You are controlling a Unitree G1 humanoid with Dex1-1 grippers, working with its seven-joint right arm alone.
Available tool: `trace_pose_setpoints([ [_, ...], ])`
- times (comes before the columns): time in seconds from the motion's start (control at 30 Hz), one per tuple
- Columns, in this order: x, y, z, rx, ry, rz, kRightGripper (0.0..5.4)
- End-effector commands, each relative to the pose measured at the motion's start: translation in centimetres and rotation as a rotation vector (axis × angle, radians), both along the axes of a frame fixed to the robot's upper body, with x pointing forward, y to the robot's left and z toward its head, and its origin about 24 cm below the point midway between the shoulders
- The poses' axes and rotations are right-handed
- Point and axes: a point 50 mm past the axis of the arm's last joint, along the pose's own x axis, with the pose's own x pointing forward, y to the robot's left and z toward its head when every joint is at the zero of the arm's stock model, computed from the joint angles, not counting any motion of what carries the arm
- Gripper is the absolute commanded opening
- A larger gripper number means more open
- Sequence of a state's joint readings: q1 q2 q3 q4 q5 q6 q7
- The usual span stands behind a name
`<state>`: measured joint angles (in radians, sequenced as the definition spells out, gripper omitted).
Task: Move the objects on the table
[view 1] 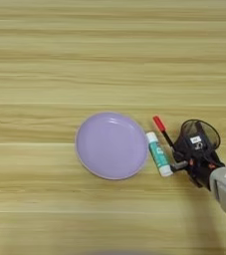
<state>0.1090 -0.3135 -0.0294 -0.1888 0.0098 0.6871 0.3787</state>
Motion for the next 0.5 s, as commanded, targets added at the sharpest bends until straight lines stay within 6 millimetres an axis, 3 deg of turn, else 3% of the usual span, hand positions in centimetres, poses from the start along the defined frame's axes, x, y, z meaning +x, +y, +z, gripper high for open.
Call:
trace_pose_setpoints([
  [0.03,1.1,-0.4,1.3,-0.030,-0.077,0.000,0.43],
  [0.5,1.2,-0.8,0.0,-0.043,-0.034,-0.021,0.43],
])
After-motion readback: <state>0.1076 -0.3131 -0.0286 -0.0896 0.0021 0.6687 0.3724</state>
